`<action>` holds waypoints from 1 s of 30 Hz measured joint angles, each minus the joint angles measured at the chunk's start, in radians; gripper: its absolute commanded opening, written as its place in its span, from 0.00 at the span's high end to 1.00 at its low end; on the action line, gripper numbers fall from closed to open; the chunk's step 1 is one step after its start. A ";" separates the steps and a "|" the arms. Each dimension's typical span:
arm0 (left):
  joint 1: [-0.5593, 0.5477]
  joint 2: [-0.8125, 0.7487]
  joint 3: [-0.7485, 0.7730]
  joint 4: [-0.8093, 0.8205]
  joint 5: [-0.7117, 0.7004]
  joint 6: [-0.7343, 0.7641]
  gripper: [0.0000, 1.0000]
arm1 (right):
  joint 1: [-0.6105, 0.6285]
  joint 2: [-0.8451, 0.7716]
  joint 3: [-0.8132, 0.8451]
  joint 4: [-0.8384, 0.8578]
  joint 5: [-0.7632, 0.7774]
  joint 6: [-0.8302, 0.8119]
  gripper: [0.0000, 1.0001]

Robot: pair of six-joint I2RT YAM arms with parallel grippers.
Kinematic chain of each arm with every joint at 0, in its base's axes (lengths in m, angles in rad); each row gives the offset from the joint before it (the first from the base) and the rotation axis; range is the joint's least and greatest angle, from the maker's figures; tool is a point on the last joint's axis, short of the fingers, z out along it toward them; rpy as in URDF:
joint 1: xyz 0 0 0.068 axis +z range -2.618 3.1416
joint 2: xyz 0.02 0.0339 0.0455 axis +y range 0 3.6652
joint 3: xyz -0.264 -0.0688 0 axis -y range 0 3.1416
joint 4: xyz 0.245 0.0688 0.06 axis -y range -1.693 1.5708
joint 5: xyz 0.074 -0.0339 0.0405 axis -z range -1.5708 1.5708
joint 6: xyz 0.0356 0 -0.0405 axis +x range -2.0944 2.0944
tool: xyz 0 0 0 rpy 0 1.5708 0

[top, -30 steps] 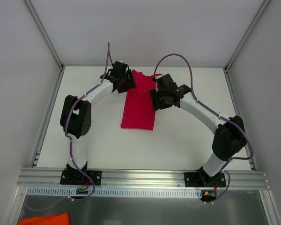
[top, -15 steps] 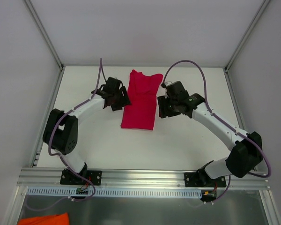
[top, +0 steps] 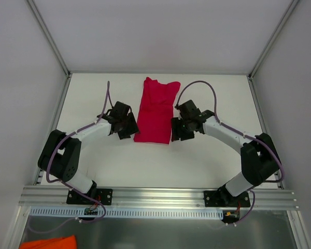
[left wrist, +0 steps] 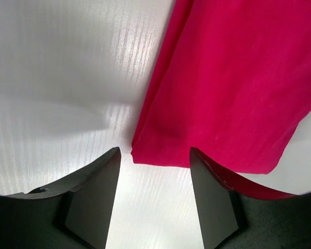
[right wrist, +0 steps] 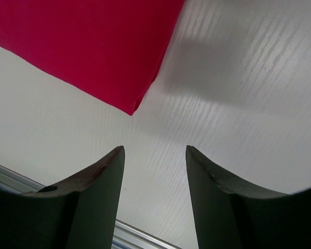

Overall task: Fold and stack the t-shirts
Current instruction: Fold the folded rectangular tshirt in 1/3 of the way

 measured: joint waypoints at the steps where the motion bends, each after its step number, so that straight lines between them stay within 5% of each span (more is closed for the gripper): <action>1: 0.000 0.000 -0.004 0.003 0.000 -0.001 0.44 | 0.000 0.011 -0.001 0.010 -0.005 0.002 0.46; 30: 0.000 0.027 -0.004 0.057 0.007 -0.027 0.47 | -0.002 0.221 0.076 0.150 -0.106 0.050 0.46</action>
